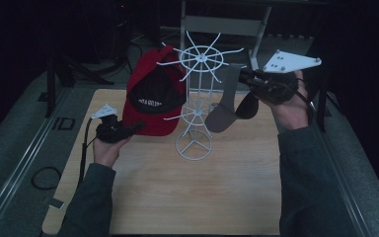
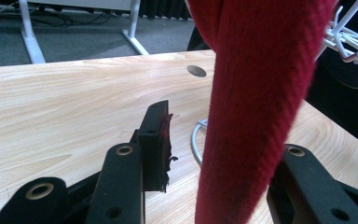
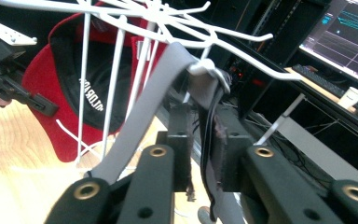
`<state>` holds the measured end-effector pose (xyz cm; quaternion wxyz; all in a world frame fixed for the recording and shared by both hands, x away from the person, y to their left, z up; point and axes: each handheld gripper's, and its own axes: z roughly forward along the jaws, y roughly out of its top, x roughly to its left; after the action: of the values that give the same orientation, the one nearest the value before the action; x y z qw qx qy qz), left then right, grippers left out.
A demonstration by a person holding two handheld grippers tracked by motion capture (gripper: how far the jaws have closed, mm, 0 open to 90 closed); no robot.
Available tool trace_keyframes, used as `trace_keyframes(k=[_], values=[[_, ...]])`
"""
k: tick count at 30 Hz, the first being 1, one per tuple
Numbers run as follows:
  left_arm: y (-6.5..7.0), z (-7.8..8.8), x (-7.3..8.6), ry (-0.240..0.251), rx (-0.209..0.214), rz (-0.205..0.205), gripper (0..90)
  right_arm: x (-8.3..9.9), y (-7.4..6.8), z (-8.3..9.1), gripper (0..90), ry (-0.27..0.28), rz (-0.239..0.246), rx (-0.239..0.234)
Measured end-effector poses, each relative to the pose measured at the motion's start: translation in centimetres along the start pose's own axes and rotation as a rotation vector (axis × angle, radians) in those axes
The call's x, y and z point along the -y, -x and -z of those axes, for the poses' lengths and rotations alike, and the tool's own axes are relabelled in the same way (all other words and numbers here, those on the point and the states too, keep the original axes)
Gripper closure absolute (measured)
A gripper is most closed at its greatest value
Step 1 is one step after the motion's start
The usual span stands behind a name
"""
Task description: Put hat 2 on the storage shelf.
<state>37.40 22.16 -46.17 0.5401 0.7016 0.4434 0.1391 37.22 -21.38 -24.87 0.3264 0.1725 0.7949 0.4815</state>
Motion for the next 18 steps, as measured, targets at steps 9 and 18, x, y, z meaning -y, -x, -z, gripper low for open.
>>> trace_keyframes(k=[9,18], values=[[0.0,0.0,0.0,-0.006,-0.006,0.0,55.7,1.1,0.5,0.2,66.0,-0.013,-0.031,0.018],[0.1,0.3,-0.1,0.0,-0.016,0.001,52.7,2.0,0.8,0.6,51.3,-0.027,-0.06,0.021]])
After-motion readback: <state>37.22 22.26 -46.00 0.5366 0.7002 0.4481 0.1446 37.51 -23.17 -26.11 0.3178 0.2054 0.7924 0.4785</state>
